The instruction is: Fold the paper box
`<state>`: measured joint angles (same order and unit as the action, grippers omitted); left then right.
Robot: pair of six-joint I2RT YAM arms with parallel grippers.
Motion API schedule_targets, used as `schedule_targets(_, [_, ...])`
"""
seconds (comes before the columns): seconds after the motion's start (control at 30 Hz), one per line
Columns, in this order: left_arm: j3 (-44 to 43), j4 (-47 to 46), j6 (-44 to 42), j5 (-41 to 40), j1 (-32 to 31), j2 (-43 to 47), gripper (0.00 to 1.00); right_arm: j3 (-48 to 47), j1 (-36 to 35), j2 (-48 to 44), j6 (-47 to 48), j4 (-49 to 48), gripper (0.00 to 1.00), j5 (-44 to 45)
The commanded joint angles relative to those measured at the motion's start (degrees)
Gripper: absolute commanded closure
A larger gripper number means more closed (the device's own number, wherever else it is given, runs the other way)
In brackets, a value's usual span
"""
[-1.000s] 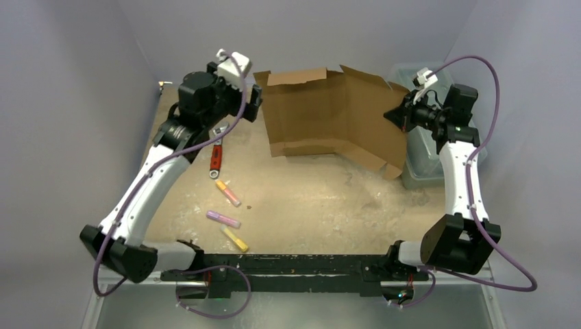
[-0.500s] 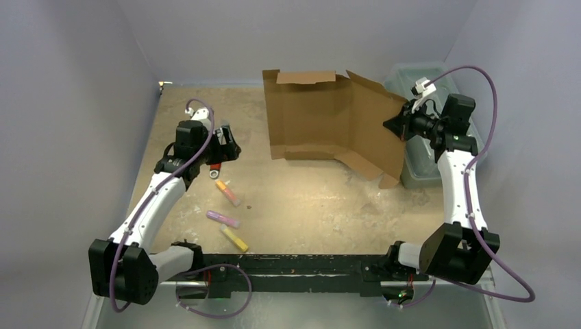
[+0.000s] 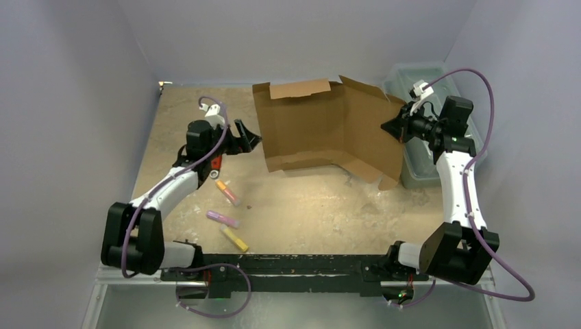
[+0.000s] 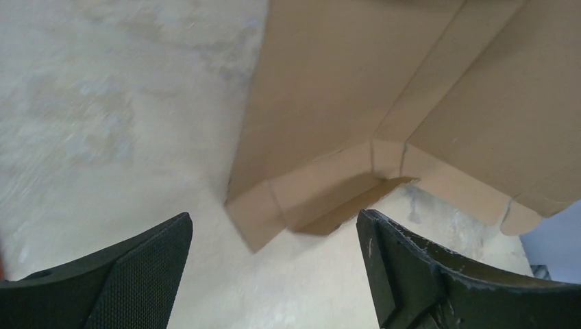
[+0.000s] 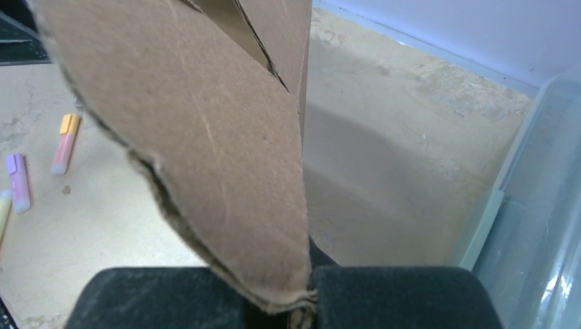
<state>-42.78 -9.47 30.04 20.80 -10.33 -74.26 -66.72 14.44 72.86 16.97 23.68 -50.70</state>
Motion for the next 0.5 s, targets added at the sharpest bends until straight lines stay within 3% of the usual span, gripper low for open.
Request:
schedule_targets(0.0, [-2.2, -19.1, 0.5, 4.1, -3.0, -5.8, 0.10, -0.5, 0.2, -0.8, 1.0, -1.9, 1.00, -1.9])
schedule_targets(0.23, [-9.1, -14.5, -2.6, -7.0, -6.6, -15.7, 0.16, -1.7, 0.2, -0.1, 1.0, -1.0, 1.00, -1.9])
schedule_targets(0.47, [-7.0, -20.0, -1.4, -5.7, -5.8, -18.4, 0.18, -2.3, 0.2, 0.2, 1.4, 0.4, 1.00, 0.2])
